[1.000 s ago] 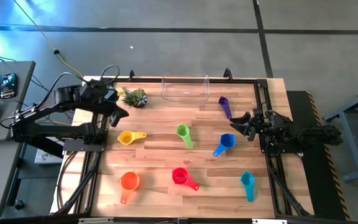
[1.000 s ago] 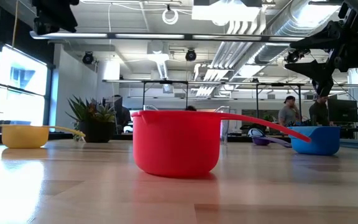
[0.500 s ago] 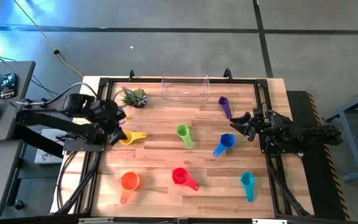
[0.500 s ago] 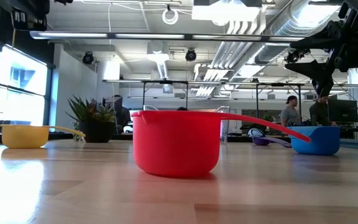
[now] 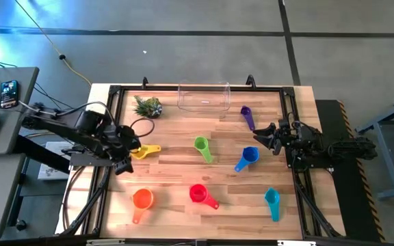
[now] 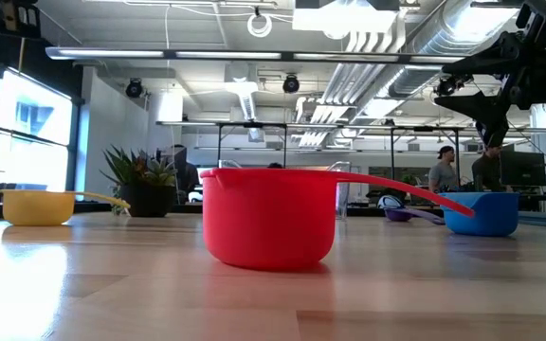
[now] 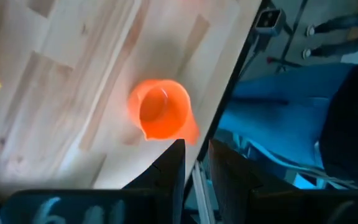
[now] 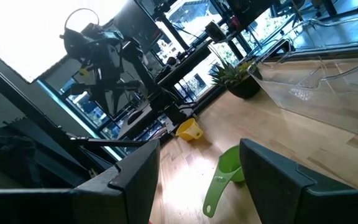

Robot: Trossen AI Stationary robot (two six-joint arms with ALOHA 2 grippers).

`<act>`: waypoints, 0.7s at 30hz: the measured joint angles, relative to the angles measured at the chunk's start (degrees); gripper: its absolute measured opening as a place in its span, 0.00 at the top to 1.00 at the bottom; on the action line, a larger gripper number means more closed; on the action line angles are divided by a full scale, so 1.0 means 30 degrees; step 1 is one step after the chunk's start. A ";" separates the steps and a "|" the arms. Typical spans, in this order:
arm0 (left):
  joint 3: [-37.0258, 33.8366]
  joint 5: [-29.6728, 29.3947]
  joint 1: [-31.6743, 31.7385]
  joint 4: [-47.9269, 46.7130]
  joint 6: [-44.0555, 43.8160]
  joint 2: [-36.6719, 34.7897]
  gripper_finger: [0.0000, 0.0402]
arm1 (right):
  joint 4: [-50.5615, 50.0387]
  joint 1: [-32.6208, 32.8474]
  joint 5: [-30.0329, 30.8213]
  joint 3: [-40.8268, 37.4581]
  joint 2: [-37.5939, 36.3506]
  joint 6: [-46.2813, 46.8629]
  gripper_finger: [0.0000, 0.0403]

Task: Nest measuring cups in basket
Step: Move the orange measuring cup to the middle left

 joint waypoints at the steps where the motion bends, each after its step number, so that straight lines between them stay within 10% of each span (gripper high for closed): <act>1: -0.0077 0.0100 -0.0101 0.0005 -0.0102 0.0107 0.84 | 0.0000 0.0000 0.0002 0.0000 0.0000 -0.0003 0.47; 21: -0.2546 -0.1352 -0.2107 0.1012 -0.1270 0.3763 0.62 | 0.0080 0.0000 0.0792 0.0000 0.0000 -0.0007 0.47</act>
